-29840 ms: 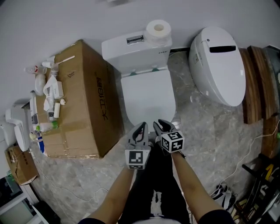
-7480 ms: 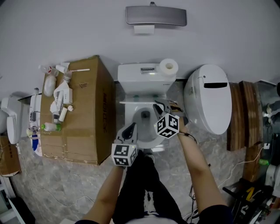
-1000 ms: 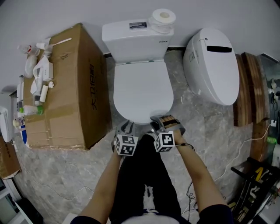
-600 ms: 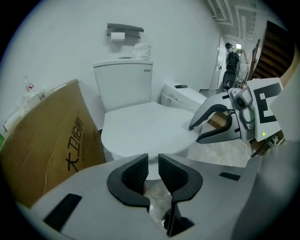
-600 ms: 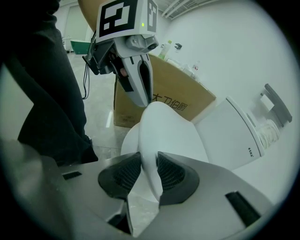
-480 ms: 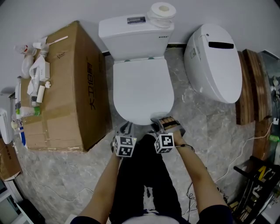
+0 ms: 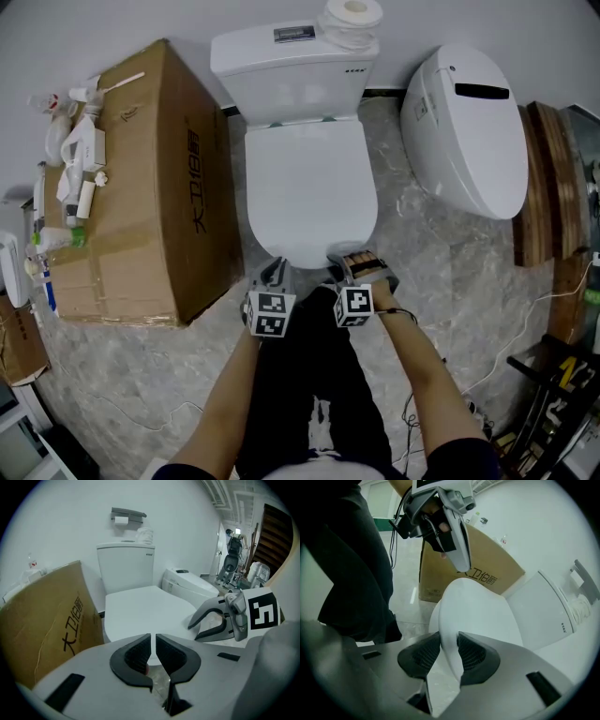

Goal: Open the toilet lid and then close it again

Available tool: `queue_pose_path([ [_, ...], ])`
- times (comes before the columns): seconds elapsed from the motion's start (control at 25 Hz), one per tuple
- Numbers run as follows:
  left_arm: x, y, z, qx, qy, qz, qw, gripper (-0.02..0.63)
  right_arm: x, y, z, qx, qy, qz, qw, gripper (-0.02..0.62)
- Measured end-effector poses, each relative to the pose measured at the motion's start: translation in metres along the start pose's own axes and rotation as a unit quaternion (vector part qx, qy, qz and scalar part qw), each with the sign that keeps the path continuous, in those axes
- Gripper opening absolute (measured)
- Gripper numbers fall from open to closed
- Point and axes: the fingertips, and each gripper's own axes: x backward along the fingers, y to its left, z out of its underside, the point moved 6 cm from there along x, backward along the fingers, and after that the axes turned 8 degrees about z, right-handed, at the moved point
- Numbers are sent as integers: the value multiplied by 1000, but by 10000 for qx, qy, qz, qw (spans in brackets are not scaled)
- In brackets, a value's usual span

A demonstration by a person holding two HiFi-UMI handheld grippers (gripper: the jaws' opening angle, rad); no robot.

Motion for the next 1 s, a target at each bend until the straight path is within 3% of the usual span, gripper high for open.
queue_pose_path([
  [0.28, -8, 2, -5, -70, -238, 7, 9997, 34, -24, 17, 9, 52, 108, -98, 9999, 109],
  [1.0, -14, 2, -4, -62, -221, 8, 9997, 34, -54, 35, 18, -338, 322, -642, 9968, 109],
])
